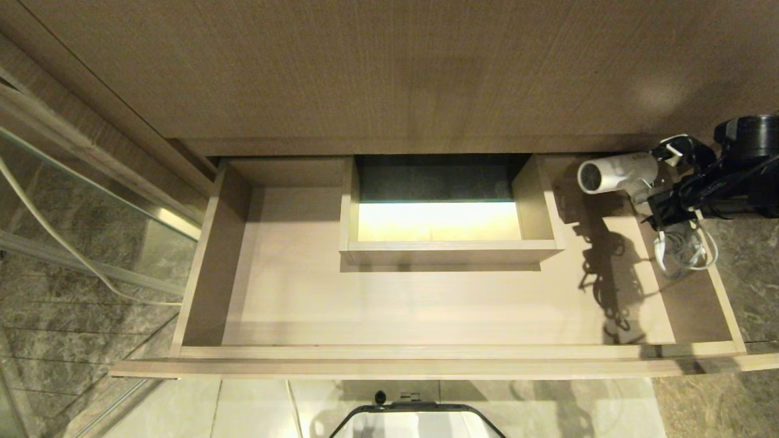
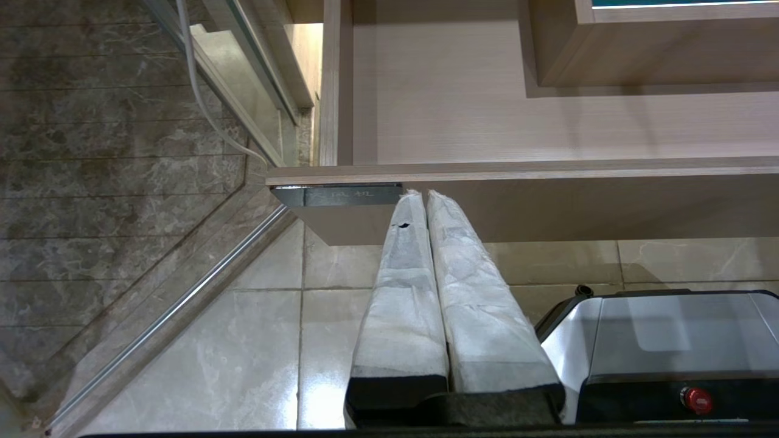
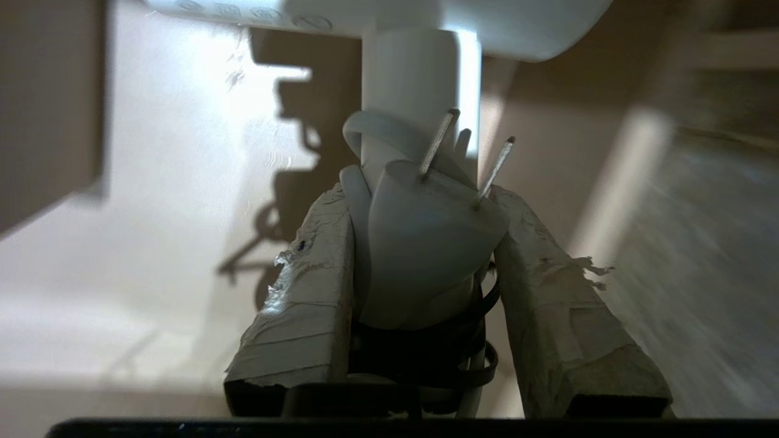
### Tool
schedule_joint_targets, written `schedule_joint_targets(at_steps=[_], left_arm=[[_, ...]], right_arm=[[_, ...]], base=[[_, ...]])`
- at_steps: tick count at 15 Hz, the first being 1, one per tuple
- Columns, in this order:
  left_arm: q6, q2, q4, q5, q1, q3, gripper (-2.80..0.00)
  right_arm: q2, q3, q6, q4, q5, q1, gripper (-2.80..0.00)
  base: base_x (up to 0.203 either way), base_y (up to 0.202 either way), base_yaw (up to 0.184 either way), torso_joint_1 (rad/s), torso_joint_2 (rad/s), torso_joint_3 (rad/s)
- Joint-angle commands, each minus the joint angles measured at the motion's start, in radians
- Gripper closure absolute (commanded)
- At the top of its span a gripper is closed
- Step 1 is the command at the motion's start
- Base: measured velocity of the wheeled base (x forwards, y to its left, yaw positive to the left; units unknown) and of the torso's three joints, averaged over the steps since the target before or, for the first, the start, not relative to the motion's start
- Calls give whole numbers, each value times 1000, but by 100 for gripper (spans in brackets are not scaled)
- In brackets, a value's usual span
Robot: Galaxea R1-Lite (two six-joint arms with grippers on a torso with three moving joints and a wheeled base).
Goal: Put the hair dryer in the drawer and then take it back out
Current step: Take the hairdryer out, then place it on the countertop
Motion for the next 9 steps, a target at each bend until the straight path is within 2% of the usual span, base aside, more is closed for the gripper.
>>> schedule_joint_targets(at_steps=[1,4,6,9], left_arm=[[0,0,0,0,0,2,0],[0,0,0,0,0,2,0],[0,0,0,0,0,2,0],[0,0,0,0,0,2,0]], right_arm=[[-186,72,-16,30,0,-2,0],[-319,152,-22,89,-1,-3,0],[-323,157,-24,97,-1,-3,0],[-486,286,-50,124,-1,0,0]], base=[[0,0,0,0,0,0],[0,0,0,0,0,0],[0,0,0,0,0,0],[0,0,0,0,0,0]])
